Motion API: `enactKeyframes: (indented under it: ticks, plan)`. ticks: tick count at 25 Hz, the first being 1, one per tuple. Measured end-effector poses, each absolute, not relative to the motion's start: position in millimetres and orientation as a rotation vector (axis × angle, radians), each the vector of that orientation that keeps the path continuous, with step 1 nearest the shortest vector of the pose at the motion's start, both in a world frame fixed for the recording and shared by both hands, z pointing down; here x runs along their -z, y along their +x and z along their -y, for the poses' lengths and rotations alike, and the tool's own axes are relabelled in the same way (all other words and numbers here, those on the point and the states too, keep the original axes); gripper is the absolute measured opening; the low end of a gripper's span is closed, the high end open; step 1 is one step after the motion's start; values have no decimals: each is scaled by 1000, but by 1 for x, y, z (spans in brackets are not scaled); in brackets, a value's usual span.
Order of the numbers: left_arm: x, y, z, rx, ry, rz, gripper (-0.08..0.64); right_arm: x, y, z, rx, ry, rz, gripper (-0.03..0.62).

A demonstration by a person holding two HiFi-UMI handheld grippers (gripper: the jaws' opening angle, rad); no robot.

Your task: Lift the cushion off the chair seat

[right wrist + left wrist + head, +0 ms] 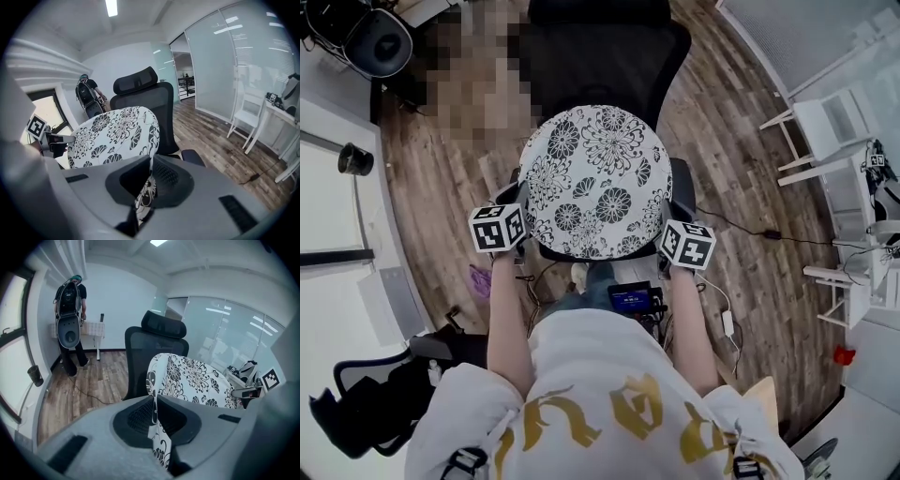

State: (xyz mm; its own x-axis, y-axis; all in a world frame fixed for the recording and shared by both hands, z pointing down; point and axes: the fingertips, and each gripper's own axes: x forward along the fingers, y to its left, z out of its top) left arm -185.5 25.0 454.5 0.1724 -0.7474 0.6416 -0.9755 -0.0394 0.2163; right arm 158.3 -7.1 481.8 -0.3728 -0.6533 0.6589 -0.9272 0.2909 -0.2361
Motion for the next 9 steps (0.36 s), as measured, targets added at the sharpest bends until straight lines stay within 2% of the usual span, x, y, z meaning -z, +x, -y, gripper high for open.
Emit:
enactKeyframes:
  ticks: [9]
  plan:
    - [-463, -194, -25, -488, 1828, 1629, 18, -493, 150, 10, -833, 1394, 2110, 21]
